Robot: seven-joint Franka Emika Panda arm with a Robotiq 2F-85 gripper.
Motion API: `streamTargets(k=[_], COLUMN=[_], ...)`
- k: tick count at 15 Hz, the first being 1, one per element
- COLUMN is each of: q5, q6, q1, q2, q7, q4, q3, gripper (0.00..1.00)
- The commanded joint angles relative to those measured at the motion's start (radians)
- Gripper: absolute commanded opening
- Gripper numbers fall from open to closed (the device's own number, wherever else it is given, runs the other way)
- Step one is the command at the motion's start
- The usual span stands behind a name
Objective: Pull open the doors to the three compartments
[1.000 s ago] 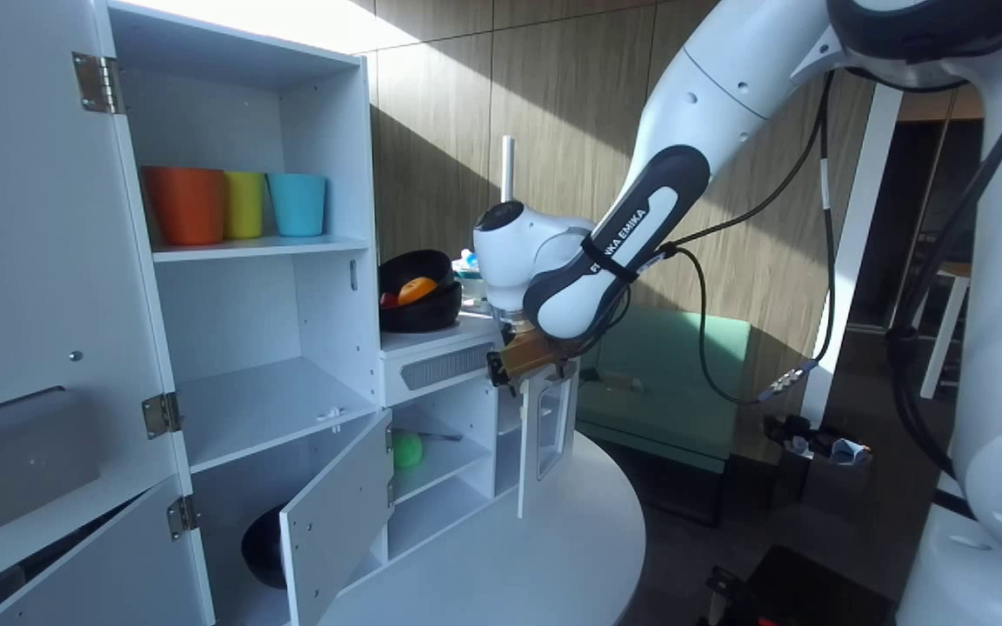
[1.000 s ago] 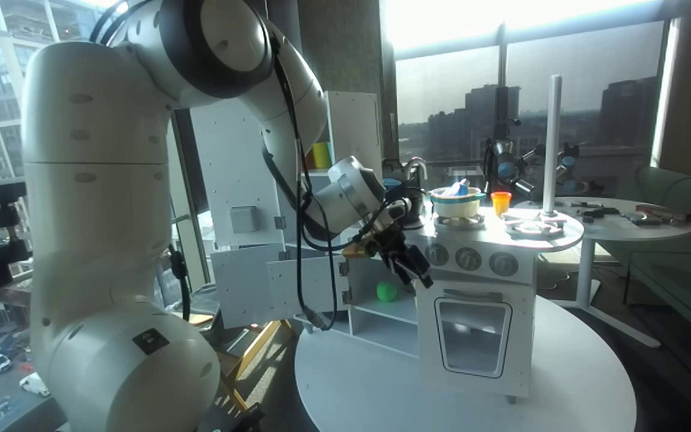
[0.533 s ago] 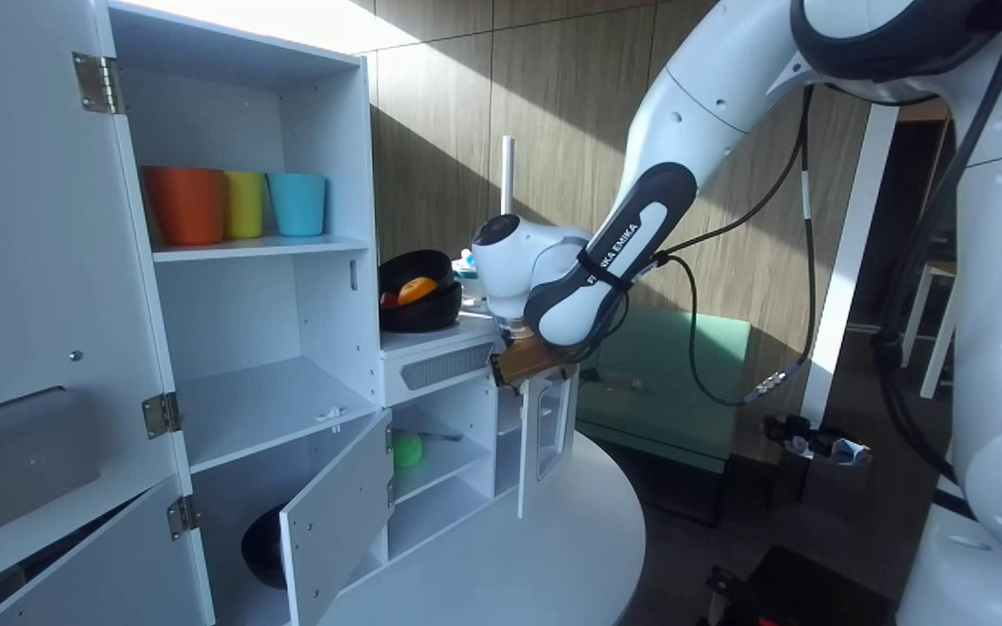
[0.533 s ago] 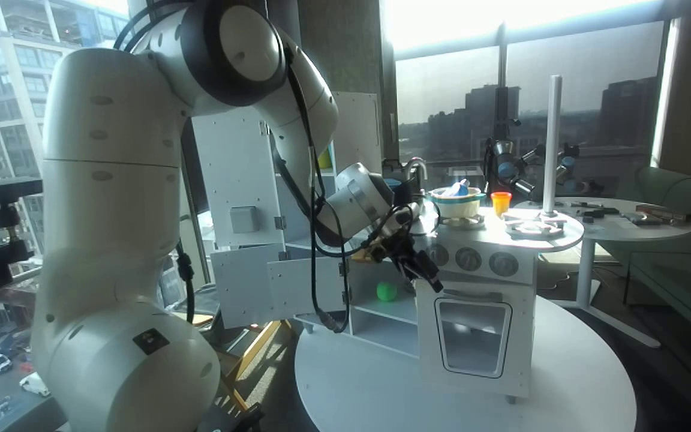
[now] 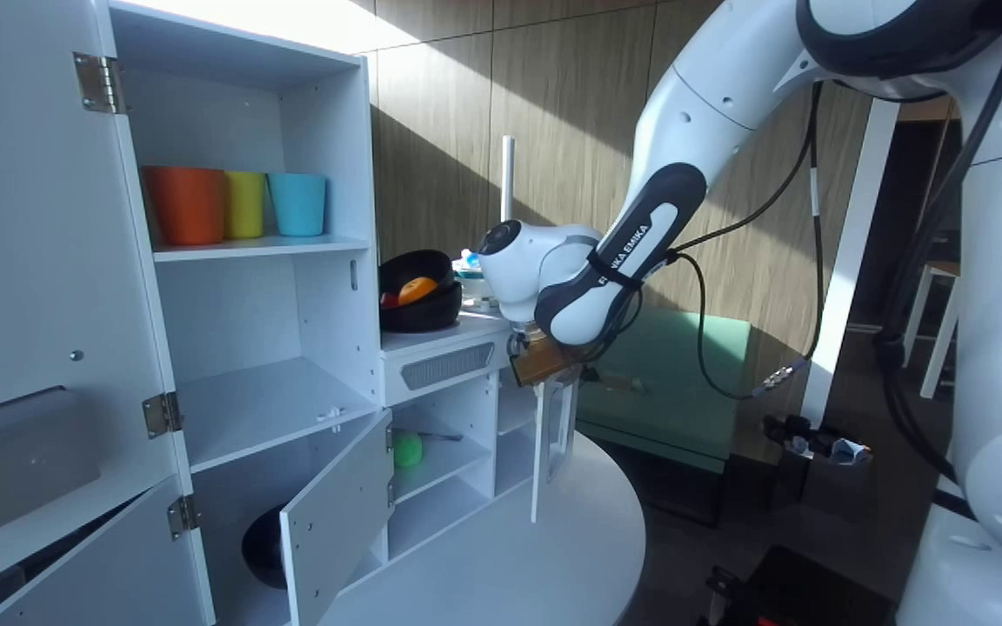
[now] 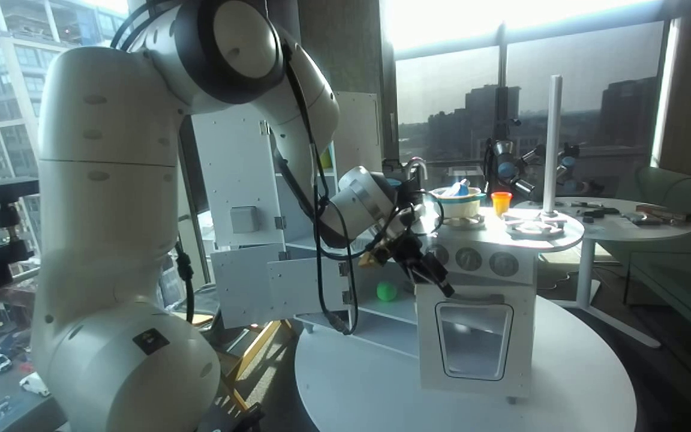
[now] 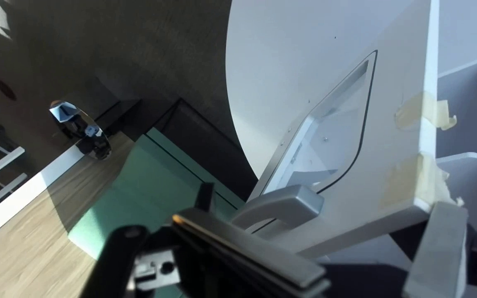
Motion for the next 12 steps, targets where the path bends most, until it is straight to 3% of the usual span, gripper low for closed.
streamTargets(k=[1, 7, 12], q5=[-0.032, -0.120, -0.171], q6=[-0.072, -0.241, -0.318], q1=[-0.001, -0.015, -0.062], q2=[-0.064, -0.127, -0.159], q7=[-0.015, -0.001, 0.008], q4=[-0.052, -0.113, -0.169], q3=[0.001, 0.002, -0.012], gripper=[1.00, 1.00, 1.00])
